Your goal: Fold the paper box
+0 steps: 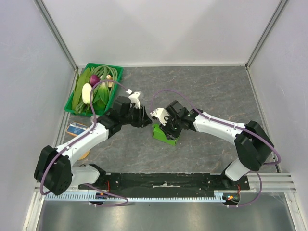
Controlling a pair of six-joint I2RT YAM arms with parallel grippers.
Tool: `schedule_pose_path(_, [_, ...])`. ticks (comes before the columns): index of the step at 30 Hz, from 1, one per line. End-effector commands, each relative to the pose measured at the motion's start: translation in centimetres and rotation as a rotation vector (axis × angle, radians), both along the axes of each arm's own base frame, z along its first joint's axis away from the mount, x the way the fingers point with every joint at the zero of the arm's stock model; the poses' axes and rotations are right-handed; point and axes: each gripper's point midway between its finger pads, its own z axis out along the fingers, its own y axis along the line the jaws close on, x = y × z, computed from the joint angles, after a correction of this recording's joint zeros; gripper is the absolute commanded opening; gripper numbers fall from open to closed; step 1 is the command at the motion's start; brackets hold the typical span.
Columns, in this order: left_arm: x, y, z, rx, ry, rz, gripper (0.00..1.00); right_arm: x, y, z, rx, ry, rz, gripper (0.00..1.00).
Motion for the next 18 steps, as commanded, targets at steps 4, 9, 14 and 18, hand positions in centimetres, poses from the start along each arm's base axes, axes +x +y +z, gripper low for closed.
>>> schedule_pose_path(4, [0.5, -2.4, 1.0, 0.131, -0.217, -0.074, 0.39, -0.2, 0.2, 0.4, 0.01, 0.012, 0.014, 0.29])
schedule_pose_path(9, [0.5, -2.2, 0.2, 0.178, -0.222, -0.063, 0.35, -0.2, 0.2, 0.6, 0.014, 0.004, 0.009, 0.29])
schedule_pose_path(14, [0.7, -2.5, 0.1, 0.173, -0.216, -0.064, 0.4, -0.2, 0.2, 1.0, 0.027, 0.001, 0.009, 0.28])
schedule_pose_path(18, [0.4, -1.7, 0.4, 0.073, -0.203, -0.016, 0.4, -0.7, -0.1, 1.0, 0.04, -0.001, -0.002, 0.28])
